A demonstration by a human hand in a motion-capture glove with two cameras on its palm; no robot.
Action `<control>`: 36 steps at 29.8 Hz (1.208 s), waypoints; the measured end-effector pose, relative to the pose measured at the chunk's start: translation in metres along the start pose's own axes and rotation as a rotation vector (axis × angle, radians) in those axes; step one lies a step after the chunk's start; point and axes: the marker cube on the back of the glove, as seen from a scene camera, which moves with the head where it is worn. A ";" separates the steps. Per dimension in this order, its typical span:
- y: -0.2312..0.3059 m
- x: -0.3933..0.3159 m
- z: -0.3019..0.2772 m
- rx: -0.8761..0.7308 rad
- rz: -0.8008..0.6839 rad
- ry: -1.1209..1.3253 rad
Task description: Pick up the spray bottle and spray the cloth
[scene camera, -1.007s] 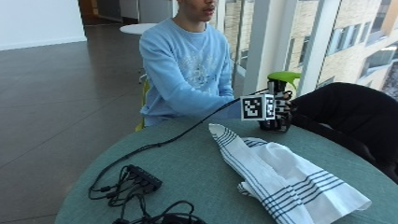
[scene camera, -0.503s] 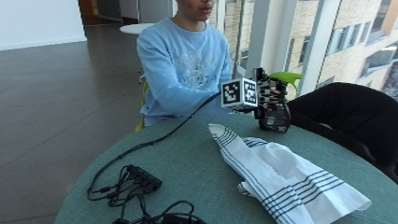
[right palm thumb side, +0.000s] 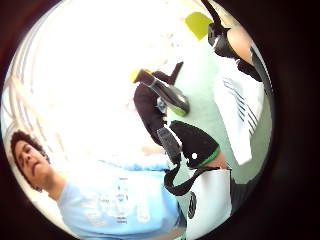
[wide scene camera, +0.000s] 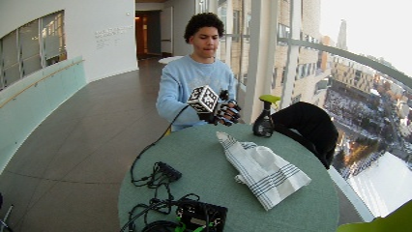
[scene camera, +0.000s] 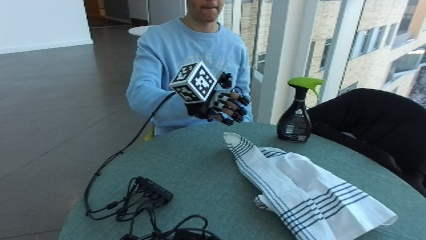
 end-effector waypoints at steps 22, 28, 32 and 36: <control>0.104 0.081 -0.032 -0.004 0.050 0.359; 0.108 0.087 -0.036 -0.006 0.063 0.365; 0.112 0.091 -0.039 -0.014 0.074 0.381; 0.117 0.091 -0.042 -0.025 0.075 0.394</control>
